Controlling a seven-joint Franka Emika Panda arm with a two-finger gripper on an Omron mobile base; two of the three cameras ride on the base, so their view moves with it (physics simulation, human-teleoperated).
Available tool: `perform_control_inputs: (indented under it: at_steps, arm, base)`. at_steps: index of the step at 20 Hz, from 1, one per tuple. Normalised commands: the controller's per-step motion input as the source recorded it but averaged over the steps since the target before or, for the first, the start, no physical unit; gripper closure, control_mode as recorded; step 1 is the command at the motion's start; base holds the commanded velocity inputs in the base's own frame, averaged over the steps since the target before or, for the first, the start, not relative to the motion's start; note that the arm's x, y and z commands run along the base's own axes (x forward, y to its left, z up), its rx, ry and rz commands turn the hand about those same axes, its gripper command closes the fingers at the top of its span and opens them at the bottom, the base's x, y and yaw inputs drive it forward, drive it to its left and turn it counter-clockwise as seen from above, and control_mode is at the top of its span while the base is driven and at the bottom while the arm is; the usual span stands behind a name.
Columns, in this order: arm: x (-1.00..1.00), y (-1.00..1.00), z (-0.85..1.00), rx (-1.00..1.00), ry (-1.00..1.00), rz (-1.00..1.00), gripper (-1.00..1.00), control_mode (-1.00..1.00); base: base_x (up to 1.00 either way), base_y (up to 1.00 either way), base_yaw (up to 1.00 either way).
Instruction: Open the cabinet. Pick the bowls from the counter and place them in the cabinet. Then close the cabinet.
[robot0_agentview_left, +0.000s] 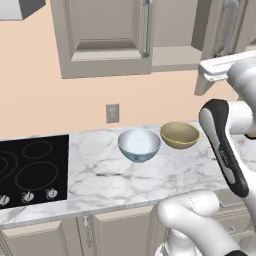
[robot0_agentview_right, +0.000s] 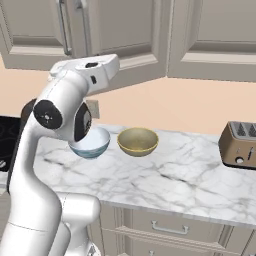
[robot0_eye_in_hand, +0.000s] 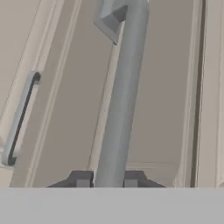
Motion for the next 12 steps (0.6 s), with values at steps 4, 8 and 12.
perform_control_inputs:
  at_steps: [4,8,12]
  arm:
    - [-1.0,-1.0,-0.06,0.01,0.27,-0.02,1.0,-1.0]
    - [-1.0,-1.0,-0.04,0.01,0.23,0.0,1.0,-1.0]
    - [-0.82,-1.0,-0.02,0.0,0.13,0.0,1.0,-1.0]
  base:
    - [0.0,0.0,0.0]
    - [0.0,0.0,0.0]
    - [0.0,0.0,0.0]
